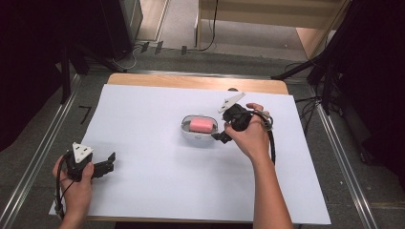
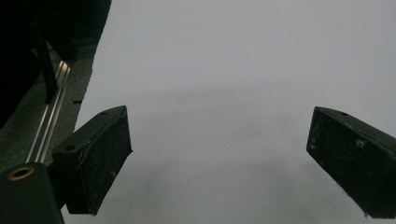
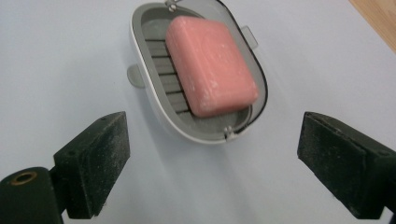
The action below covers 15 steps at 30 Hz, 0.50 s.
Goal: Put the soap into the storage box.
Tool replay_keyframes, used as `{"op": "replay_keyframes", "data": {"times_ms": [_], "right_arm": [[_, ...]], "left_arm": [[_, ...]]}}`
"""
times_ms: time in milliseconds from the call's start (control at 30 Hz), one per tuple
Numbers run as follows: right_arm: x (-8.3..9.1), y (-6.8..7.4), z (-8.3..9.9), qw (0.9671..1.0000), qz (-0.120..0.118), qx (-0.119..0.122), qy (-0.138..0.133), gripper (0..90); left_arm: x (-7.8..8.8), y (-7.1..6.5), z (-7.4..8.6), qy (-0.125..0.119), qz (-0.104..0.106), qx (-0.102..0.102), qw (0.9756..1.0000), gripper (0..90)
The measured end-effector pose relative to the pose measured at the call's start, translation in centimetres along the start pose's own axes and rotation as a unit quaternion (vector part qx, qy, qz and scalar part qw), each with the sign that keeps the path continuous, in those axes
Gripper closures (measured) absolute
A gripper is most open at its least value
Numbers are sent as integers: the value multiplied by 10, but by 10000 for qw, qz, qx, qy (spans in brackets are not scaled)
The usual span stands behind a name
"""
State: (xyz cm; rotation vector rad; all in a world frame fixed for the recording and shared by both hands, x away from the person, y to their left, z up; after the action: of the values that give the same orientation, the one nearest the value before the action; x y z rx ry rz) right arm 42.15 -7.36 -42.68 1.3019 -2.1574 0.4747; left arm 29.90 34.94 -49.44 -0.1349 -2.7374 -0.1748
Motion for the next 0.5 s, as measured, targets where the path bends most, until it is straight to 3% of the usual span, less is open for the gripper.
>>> {"op": "replay_keyframes", "data": {"times_ms": [500], "right_arm": [[23, 4, 49, 9991, 281, -328, -4, 80]], "left_arm": [[0, 0, 0, 5, -17, -16, 10000, 71]]}}
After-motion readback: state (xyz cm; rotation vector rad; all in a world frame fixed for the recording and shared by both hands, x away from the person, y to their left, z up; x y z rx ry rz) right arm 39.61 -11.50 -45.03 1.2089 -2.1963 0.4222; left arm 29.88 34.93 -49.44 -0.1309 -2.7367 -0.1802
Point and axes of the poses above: each handheld gripper's, and its own axes: x roughly backward along the jaws, z roughly out of its underside, y roughly to its left, the point moved 5 cm from there along -x, roughly forward along the jaws, and after that the axes turned 13 degrees about -y, right-handed, at the moved point
